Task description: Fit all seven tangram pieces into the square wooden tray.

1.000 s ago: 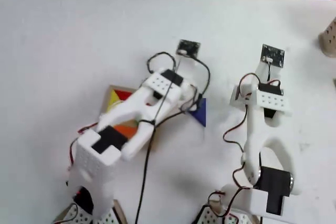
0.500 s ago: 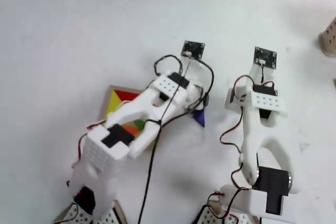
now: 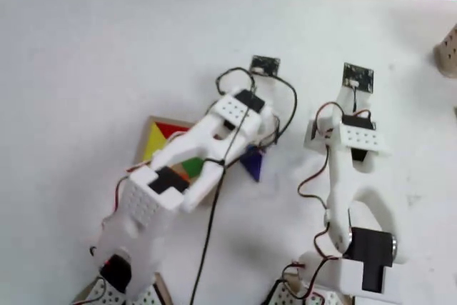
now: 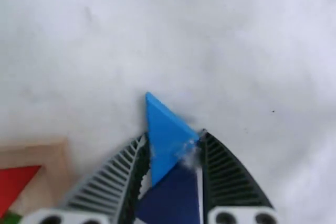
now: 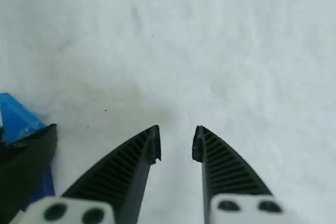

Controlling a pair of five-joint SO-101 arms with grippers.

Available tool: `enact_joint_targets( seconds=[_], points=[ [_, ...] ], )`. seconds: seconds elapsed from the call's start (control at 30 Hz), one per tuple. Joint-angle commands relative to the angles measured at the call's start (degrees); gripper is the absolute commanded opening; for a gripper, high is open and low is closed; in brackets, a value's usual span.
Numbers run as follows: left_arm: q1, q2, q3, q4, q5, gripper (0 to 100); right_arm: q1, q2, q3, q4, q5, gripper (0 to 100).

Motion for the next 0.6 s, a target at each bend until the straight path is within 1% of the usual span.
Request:
enact_joint_targets(
  seconds=[0.0,0.13,0.37,0.5,0.57],
  points=[
    [-0.13,-0.13,-1.14,0.18,-2.02,6,-0.75,-1.98,-0.09,-1.54,0.79,10.6],
    [-0.22,-0.13,-1.23,0.18,-2.02,9,-0.75,-1.98,-0.09,-1.54,0.79,10.6],
    [0.04,-0.4,-1.32,0.7,-2.2,9,-0.75,-1.98,-0.09,-1.54,0.79,10.5],
    [-0.31,-4.7,0.18,0.7,-2.55,5,-0.75,-1.98,-0.09,-1.54,0.79,10.5],
    [-0.4,-8.4,2.55,0.35,-2.55,5,-0.75,-1.98,-0.09,-1.54,0.79,10.5]
  ],
)
